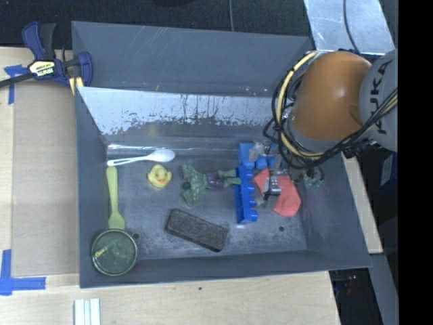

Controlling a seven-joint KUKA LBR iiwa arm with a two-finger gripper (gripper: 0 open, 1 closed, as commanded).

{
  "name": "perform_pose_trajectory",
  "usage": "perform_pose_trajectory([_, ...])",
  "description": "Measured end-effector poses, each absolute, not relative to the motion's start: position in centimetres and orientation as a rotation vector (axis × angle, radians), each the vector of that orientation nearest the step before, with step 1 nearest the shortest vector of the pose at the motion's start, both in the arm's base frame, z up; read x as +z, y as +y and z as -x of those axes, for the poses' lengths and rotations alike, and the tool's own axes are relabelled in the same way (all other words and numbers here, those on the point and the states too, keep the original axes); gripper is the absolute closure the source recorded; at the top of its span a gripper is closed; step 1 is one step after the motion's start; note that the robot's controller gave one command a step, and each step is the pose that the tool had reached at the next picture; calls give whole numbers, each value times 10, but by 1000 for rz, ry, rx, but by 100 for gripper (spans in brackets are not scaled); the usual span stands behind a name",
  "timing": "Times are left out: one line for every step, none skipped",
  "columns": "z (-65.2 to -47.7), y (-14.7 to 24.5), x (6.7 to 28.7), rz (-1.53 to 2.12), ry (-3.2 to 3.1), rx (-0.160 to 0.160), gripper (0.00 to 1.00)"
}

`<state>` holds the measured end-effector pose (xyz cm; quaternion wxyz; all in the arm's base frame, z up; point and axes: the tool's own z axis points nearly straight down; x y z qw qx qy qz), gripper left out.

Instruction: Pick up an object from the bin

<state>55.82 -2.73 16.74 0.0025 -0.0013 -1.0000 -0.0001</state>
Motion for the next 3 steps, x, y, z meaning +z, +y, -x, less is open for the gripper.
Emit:
perform_pose_trajectory([-560,-27,172,3,-3145,0,0])
perform_pose_trajectory([-572,-23,137,-234,-3144,3,0])
perform_pose_trajectory([-576,-20,105,-551,-3095,0,0])
